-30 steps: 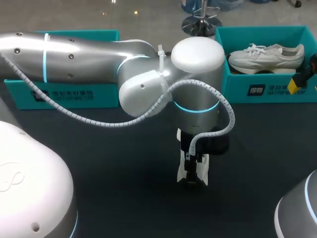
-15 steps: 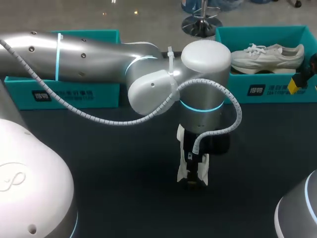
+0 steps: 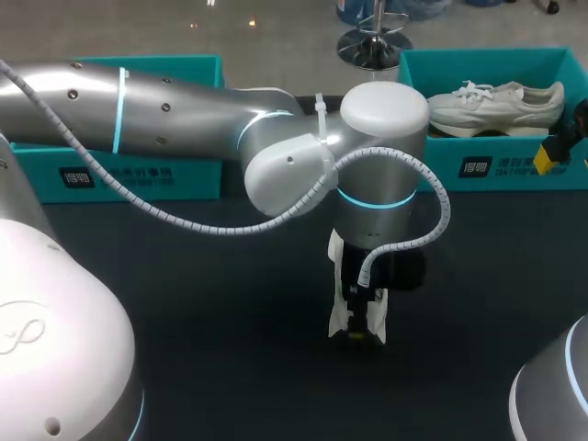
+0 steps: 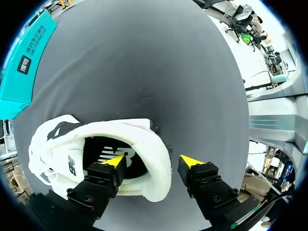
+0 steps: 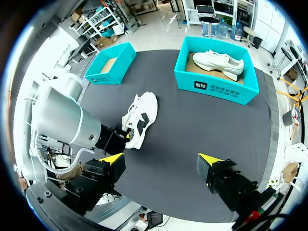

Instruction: Take the shoe out of the shoebox, open the shoe tongue, remove and reinsert the insole, then place the shoe into the shoebox

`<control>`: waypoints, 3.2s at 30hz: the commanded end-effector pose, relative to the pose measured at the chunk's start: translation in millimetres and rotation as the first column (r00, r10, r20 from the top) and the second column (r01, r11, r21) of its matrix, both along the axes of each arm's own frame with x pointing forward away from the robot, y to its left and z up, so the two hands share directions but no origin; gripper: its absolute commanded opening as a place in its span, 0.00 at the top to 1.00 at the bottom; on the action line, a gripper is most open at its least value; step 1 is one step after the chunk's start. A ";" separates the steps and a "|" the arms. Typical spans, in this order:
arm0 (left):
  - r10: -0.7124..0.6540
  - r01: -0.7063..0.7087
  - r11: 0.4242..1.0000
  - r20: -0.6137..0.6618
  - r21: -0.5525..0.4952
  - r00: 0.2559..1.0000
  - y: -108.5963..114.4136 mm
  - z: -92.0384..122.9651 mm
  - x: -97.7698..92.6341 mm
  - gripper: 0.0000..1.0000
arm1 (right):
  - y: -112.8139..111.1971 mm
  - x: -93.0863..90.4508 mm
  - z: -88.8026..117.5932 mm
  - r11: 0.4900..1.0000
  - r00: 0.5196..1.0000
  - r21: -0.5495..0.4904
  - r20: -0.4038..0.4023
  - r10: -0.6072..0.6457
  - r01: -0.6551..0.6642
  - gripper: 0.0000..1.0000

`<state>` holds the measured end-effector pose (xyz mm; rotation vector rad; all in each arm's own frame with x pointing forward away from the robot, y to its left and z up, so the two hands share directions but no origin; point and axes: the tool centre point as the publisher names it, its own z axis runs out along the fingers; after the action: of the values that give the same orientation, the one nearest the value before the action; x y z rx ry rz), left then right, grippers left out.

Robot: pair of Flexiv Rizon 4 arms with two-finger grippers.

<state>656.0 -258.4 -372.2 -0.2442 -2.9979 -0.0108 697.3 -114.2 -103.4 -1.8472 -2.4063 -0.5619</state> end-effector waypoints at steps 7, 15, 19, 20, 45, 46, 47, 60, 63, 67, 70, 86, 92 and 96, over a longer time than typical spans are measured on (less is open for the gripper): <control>-0.011 0.012 1.000 -0.043 0.011 0.999 -6.8 -8.4 0.0 1.00 | 0.5 3.1 0.6 1.000 1.000 -0.001 -0.007 0.001 -0.001 0.00; -0.015 0.016 1.000 -0.054 0.016 0.998 -8.3 -3.5 0.4 1.00 | 0.5 3.1 0.6 1.000 1.000 -0.001 -0.007 0.001 -0.001 0.00; -0.011 0.012 1.000 -0.068 0.017 0.998 -7.2 3.3 1.5 1.00 | 0.5 3.1 0.6 1.000 1.000 -0.001 -0.007 0.001 -0.001 0.00; -0.007 0.009 1.000 -0.069 0.019 0.998 -6.3 7.2 1.6 1.00 | 0.5 3.1 0.6 1.000 1.000 -0.001 -0.007 0.001 -0.001 0.00; -0.041 0.039 0.999 -0.081 -0.015 0.996 17.5 128.8 -0.6 1.00 | 0.5 3.1 0.6 1.000 1.000 -0.001 -0.007 0.001 -0.001 0.00; -0.035 0.034 0.999 -0.072 -0.017 0.997 17.4 130.7 -0.6 1.00 | 0.5 3.1 0.6 1.000 1.000 -0.001 -0.007 0.001 -0.001 0.00; -0.033 0.032 0.999 -0.064 -0.020 0.997 17.4 132.5 -1.4 1.00 | 0.5 3.1 0.6 1.000 1.000 -0.001 -0.007 0.001 -0.001 0.00; -0.027 0.026 1.000 -0.052 -0.018 0.998 18.0 137.3 -2.2 1.00 | 0.5 3.1 0.6 1.000 1.000 -0.001 -0.007 0.001 -0.001 0.00; -0.027 0.026 1.000 -0.052 -0.018 0.998 18.0 137.3 -2.2 1.00 | 0.5 3.1 0.6 1.000 1.000 -0.001 -0.007 0.001 -0.001 0.00; -0.027 0.026 1.000 -0.052 -0.018 0.998 18.0 137.3 -2.2 1.00 | 0.5 3.1 0.6 1.000 1.000 -0.001 -0.007 0.001 -0.001 0.00; -0.027 0.026 1.000 -0.052 -0.018 0.998 18.0 137.3 -2.2 1.00 | 0.5 3.1 0.6 1.000 1.000 -0.001 -0.007 0.001 -0.001 0.00; -0.051 0.056 0.998 -0.195 0.017 0.980 80.2 194.3 76.9 1.00 | 0.5 3.1 0.6 1.000 1.000 -0.001 -0.007 0.001 -0.001 0.00; -0.001 0.003 1.000 -0.223 0.010 0.975 123.8 215.3 123.9 1.00 | 0.5 3.1 0.6 1.000 1.000 -0.001 -0.007 0.001 -0.001 0.00; 0.033 -0.031 0.999 -0.222 0.012 0.974 150.5 227.5 147.6 1.00 | 0.5 3.1 0.6 1.000 1.000 -0.001 -0.007 0.001 -0.001 0.00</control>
<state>789.2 -137.9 -158.1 -0.1949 -2.7842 -0.0307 697.3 -114.1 -103.4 -1.8470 -2.4064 -0.5618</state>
